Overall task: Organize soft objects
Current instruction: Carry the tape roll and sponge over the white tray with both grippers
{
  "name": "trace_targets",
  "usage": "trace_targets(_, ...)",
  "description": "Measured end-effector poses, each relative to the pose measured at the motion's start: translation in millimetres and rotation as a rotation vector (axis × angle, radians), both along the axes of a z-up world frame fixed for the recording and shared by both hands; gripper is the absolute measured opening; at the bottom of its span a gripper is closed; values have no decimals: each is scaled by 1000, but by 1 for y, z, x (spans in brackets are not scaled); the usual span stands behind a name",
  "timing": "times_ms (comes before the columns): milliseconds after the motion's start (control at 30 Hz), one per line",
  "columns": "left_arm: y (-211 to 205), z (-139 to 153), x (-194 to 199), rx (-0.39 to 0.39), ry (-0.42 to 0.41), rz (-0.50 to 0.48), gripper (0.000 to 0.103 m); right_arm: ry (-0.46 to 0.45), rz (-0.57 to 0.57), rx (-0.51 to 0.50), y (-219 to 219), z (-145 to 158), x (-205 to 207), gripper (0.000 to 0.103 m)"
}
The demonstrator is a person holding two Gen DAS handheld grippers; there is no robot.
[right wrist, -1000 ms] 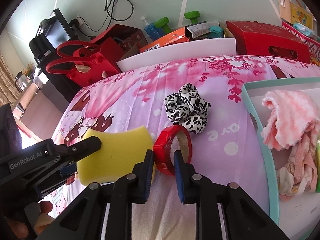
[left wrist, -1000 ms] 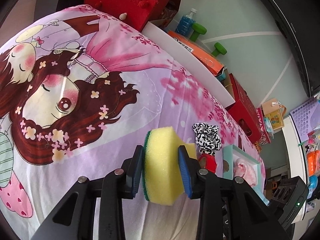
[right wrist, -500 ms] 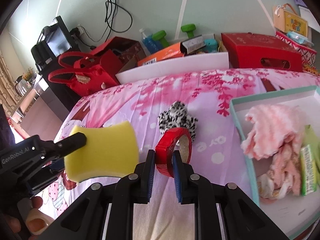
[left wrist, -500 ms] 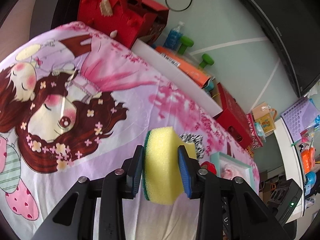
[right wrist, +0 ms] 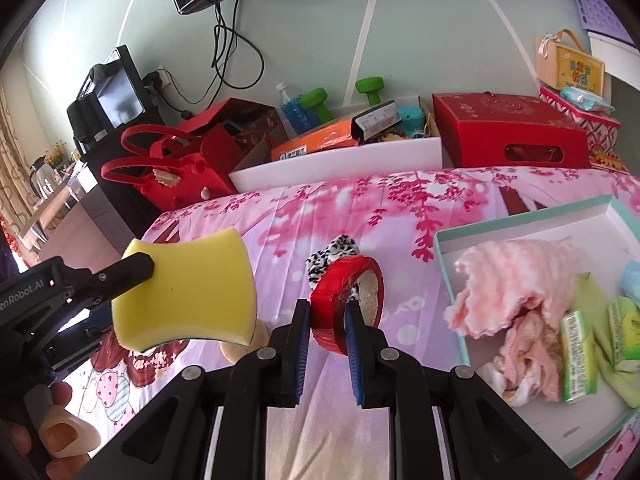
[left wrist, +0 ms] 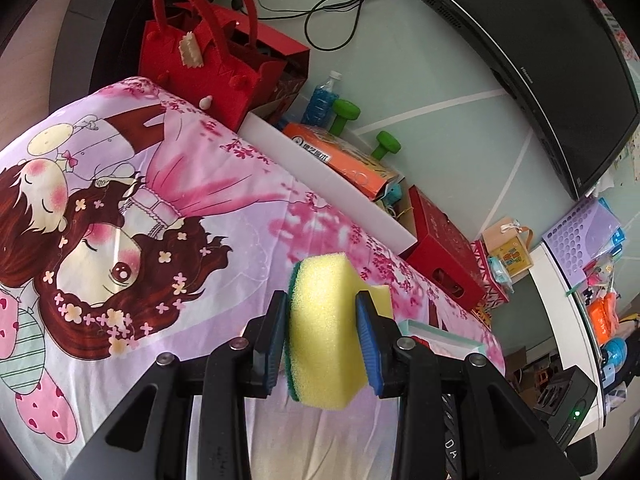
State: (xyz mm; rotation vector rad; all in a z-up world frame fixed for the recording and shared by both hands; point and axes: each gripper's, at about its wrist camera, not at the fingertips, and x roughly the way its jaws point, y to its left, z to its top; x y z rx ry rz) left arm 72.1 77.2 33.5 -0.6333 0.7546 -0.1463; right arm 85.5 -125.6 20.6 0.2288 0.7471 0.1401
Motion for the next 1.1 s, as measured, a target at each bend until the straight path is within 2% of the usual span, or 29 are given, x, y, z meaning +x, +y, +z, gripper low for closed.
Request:
trace_targets(267,-18,11,-1,-2,-47,-31,35,-50,-55,-16,-23,20,-14,19)
trace_targets(567,-64,26,-1,-13,-102,-138,35,-100,-163,-29,-69,42,-35,19)
trace_targets(1100,-152,27,0,4,-130,-321,35,-54,-362,-59,-154,36,-60,19)
